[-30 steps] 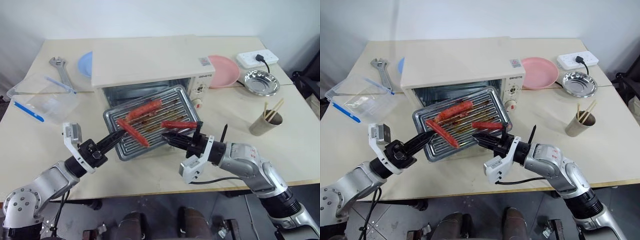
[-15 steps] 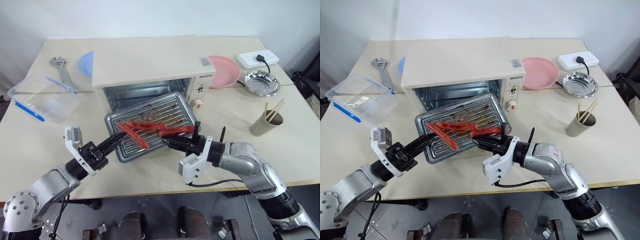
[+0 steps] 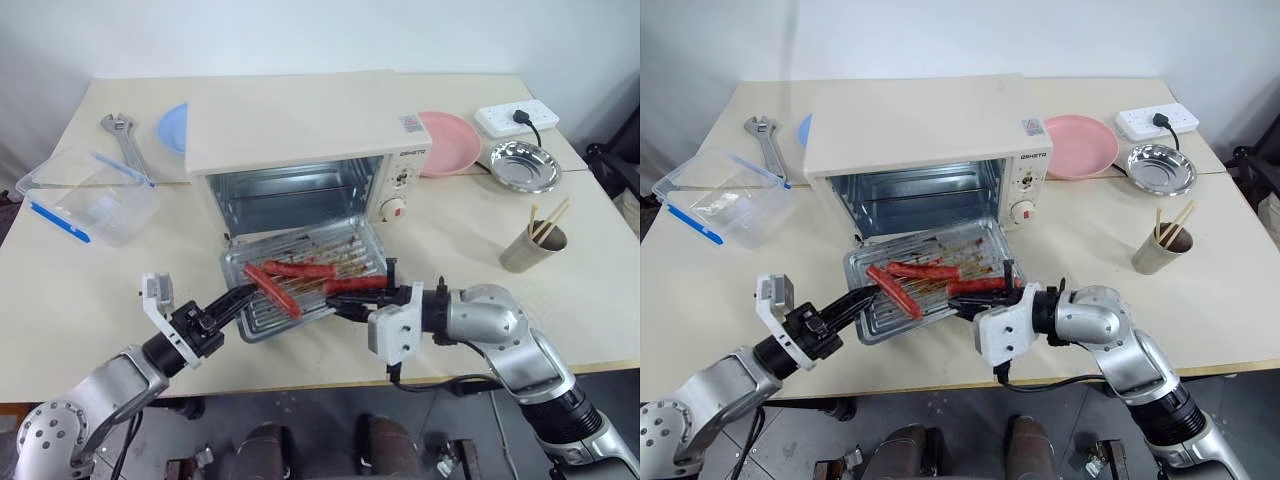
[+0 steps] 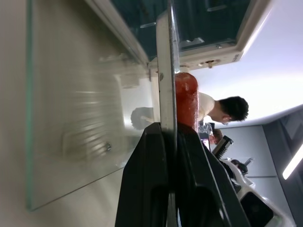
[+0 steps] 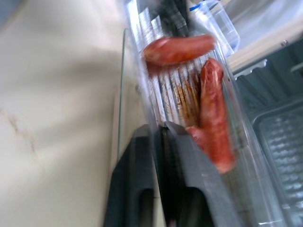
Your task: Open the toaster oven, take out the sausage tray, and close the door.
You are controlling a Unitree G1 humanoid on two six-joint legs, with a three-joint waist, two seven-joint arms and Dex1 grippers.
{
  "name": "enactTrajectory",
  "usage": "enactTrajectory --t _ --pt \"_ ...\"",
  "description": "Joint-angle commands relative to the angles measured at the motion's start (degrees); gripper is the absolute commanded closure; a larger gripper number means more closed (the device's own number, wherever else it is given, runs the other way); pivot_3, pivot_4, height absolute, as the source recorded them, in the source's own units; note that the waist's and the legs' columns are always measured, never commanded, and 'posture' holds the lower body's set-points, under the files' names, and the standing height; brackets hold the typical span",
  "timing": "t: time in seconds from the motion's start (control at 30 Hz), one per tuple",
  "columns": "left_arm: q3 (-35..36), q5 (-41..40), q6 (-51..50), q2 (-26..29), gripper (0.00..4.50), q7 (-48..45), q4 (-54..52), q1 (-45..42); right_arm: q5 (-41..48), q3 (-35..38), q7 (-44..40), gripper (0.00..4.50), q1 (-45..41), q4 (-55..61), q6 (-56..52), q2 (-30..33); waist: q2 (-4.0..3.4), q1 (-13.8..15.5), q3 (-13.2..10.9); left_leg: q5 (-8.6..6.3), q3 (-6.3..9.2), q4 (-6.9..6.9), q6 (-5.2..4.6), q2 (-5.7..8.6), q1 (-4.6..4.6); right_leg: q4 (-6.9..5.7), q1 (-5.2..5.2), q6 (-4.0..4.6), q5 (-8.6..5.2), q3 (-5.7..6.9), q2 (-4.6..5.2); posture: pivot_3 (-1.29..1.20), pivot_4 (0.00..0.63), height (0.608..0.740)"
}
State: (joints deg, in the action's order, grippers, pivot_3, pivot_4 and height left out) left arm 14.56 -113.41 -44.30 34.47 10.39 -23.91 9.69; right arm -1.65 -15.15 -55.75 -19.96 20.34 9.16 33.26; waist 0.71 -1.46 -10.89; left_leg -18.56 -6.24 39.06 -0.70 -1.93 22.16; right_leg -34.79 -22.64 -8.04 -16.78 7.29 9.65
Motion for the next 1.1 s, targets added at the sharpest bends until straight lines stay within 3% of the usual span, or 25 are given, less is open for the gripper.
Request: enactTrajectory --t 0.03,0.23,0.3,0.53,0.8,1.1 --pt "-0.91 0.41 -0.55 0.04 4.5 0.51 -1.24 0.91 3.82 2.7 1.23 2.54 -2.11 3.97 1.63 -0.38 0.0 0.0 0.0 0.0 0.0 0.0 0.0 0.0 0.0 0.01 0.0 0.0 0.0 0.0 0.0 0.0 0.15 0.74" --pt "-1.17 0.41 -0.22 -0.6 4.5 0.4 -1.52 1.28 4.05 2.67 1.18 0.44 -2.13 3.14 2.55 0.37 0.0 0.03 0.0 0.0 -0.01 0.0 0.0 0.01 0.0 0.03 0.0 0.0 0.0 -0.01 0.0 0.0 0.15 0.74" --pt "-1.22 0.41 -0.06 -1.07 4.5 0.46 -1.56 1.44 4.66 2.82 0.94 0.06 -2.45 2.64 3.3 0.4 0.0 0.02 0.0 0.0 -0.01 0.0 0.0 0.01 0.0 0.03 0.0 0.0 0.0 -0.01 0.0 0.0 0.15 0.74" --pt "0.27 0.41 -0.2 -1.62 4.5 -0.34 -2.21 3.6 10.78 3.25 -1.92 0.06 -3.56 1.9 0.29 1.11 0.0 0.02 0.0 0.0 -0.01 0.0 0.0 0.01 0.0 0.04 0.01 0.01 0.0 -0.01 0.0 0.0 0.15 0.74" --pt "3.8 0.41 -0.2 -0.97 4.5 -1.64 -2.25 7.12 27.71 6.07 -11.64 0.06 -3.08 2.75 -11.58 5.33 -0.01 0.08 0.0 -0.02 0.03 -0.02 -0.04 -0.01 0.0 0.09 0.04 0.01 -0.01 0.02 0.0 0.0 0.15 0.74" --pt "5.58 0.41 -0.73 -0.87 4.5 -2.94 -1.91 8.21 32.78 9.41 -16.72 0.06 -3.69 -0.96 -15.42 7.55 -0.01 0.2 0.0 -0.07 0.02 -0.02 -0.06 -0.01 0.0 0.16 0.06 0.02 -0.01 0.0 0.01 0.0 0.15 0.74"
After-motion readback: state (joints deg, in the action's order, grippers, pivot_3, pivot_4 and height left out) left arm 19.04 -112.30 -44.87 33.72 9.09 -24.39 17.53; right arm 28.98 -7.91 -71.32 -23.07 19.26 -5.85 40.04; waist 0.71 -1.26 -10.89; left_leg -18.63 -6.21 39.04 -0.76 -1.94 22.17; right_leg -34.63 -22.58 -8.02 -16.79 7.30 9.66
